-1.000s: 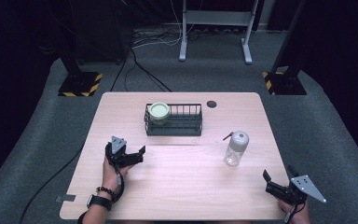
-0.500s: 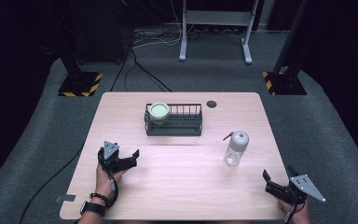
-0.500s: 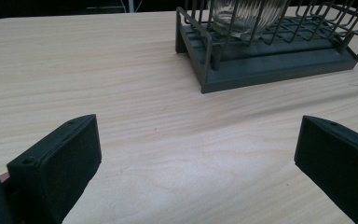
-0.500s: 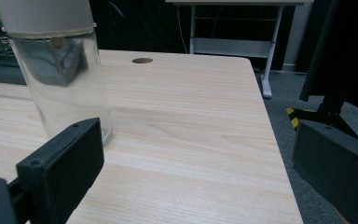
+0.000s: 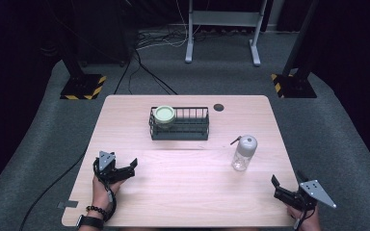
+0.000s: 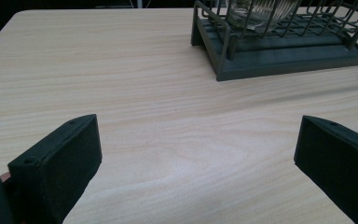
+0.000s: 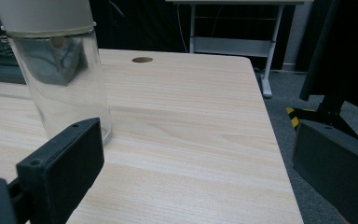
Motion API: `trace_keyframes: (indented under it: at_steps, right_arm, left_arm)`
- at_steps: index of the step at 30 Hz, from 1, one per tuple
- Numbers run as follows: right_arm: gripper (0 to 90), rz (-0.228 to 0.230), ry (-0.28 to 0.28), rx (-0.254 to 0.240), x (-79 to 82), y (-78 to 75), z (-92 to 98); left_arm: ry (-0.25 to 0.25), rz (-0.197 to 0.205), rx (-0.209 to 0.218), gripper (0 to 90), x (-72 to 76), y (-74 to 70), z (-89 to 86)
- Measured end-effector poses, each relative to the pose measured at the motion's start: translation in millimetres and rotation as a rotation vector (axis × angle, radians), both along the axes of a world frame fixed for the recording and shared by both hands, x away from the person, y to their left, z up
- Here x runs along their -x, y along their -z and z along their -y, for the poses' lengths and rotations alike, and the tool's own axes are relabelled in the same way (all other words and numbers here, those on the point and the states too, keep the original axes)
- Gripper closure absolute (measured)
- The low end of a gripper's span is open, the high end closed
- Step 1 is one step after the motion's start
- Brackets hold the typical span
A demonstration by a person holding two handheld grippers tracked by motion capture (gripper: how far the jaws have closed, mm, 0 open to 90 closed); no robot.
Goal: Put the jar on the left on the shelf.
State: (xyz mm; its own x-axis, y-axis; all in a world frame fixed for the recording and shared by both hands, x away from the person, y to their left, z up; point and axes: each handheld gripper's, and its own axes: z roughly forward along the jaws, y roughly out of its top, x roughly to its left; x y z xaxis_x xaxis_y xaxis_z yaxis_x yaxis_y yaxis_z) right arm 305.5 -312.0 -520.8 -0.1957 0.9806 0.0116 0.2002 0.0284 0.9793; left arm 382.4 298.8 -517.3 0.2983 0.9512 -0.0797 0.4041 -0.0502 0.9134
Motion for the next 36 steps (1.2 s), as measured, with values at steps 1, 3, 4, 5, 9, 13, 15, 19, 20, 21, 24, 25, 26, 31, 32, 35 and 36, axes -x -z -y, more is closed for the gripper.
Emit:
trace_keyframes:
  at_steps: [1,3,4,5,9,13,15,19,20,21,24,25,26,31,32,35,36]
  right_arm:
    - [1.3,0.000,0.000,0.001,0.0,0.0,-0.1]
    - [1.4,0.000,0.000,0.001,0.0,0.0,-0.1]
    - [1.4,0.000,0.001,0.001,0.0,0.0,-0.1]
    - [1.4,0.000,0.001,0.001,0.0,0.0,-0.1]
    - [1.4,-0.002,0.002,0.004,-0.1,0.0,-0.4]
    - [1.4,-0.003,0.004,0.004,-0.2,0.0,-0.6]
    - [1.3,-0.003,0.008,0.005,-0.2,0.1,-0.8]
    - [1.3,-0.005,0.011,0.006,-0.4,0.1,-1.0]
    - [1.3,-0.006,0.012,0.007,-0.4,0.1,-1.1]
    - [1.3,-0.005,0.012,0.007,-0.4,0.1,-1.2]
    - [1.3,-0.005,0.013,0.006,-0.3,0.1,-1.1]
    - [1.3,-0.004,0.013,0.006,-0.3,0.1,-1.1]
    - [1.3,-0.004,0.013,0.006,-0.2,0.1,-1.1]
    - [1.3,-0.005,0.014,0.007,-0.2,0.1,-1.2]
    - [1.3,-0.004,0.015,0.006,-0.2,0.0,-1.1]
    - [1.4,-0.003,0.016,0.005,-0.2,0.1,-1.1]
    - [1.4,-0.004,0.017,0.006,-0.2,0.1,-1.1]
  left_arm:
    - [-0.001,0.001,0.000,0.6,1.2,0.1,-0.9]
    - [-0.003,0.002,-0.003,0.6,3.6,0.3,-3.0]
    - [-0.005,0.002,-0.004,0.6,4.7,0.4,-4.0]
    - [-0.007,0.003,-0.004,0.5,5.9,0.4,-5.2]
    - [-0.012,0.004,-0.005,0.7,10.3,0.9,-9.9]
    - [-0.007,0.004,-0.013,1.4,14.9,1.3,-14.4]
    - [-0.010,0.009,-0.018,1.4,18.2,1.7,-16.5]
    - [-0.010,0.016,-0.030,1.4,25.4,2.5,-20.5]
    - [-0.009,0.019,-0.037,1.4,27.7,2.7,-21.6]
    - [-0.010,0.021,-0.040,1.4,29.1,2.8,-22.4]
    - [-0.018,0.024,-0.040,1.4,33.3,3.0,-26.1]
    - [-0.024,0.025,-0.034,1.4,34.9,3.1,-28.3]
    - [-0.030,0.026,-0.030,1.4,36.2,3.1,-29.9]
    - [-0.058,0.036,-0.038,1.4,43.0,3.1,-38.8]
    - [-0.064,0.037,-0.037,1.4,44.5,3.1,-42.0]
    - [-0.076,0.034,-0.036,1.5,46.9,3.1,-48.2]
    - [-0.079,0.034,-0.036,1.5,47.7,3.2,-49.9]
